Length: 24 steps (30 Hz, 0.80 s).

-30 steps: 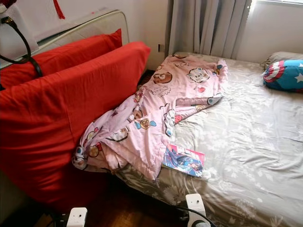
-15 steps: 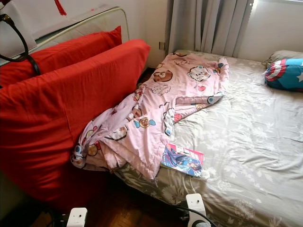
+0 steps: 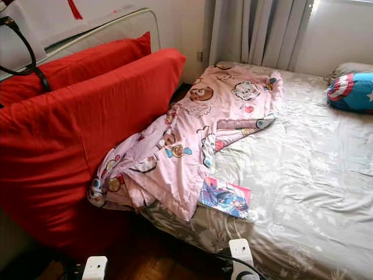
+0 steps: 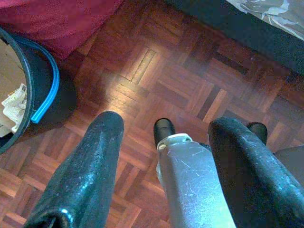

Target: Clean up the room

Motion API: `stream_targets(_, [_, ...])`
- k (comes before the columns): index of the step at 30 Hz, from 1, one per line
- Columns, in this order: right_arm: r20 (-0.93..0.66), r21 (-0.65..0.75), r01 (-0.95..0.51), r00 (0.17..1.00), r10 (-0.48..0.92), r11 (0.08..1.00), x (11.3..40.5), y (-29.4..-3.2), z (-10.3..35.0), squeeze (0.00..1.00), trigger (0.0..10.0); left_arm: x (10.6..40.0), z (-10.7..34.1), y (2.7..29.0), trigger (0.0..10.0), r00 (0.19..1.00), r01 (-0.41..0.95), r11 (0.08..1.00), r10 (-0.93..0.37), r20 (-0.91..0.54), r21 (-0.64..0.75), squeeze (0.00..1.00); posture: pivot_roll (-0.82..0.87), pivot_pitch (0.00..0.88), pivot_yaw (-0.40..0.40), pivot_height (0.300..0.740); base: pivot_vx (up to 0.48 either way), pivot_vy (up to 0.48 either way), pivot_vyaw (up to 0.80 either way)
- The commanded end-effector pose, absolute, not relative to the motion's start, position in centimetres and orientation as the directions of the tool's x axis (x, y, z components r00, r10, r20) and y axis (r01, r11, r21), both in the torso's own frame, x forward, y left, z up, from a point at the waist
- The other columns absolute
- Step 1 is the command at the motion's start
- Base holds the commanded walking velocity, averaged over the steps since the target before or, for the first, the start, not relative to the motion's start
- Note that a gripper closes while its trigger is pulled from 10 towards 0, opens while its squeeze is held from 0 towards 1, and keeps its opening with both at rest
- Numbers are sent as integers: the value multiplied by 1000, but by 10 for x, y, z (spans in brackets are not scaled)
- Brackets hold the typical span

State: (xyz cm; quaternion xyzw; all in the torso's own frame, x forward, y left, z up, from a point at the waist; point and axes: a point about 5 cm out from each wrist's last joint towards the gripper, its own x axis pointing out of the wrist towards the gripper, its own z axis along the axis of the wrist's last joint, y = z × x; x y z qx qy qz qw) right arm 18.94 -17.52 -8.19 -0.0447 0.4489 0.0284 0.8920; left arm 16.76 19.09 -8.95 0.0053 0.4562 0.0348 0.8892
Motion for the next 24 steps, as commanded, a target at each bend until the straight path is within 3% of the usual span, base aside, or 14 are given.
stream_targets(1, [-800, 37, 130, 598, -48, 991, 168, -229, -82, 0, 10000, 241, -47, 208, 10000, 699, -157, 987, 102, -708, -13, 0, -90, 0, 4, 740, 0, 0, 0])
stream_targets(17, [-789, 64, 155, 613, -45, 986, 166, -228, -82, 0, 10000, 242, -46, 212, 10000, 713, -155, 988, 124, -690, 17, 0, -88, 0, 17, 740, 0, 0, 0])
stream_targets(24, [-723, 78, 135, 690, -37, 988, 173, -227, -76, 0, 10000, 243, -44, 210, 10000, 737, -175, 984, 110, -667, -31, 0, -87, 0, 13, 740, 0, 0, 0])
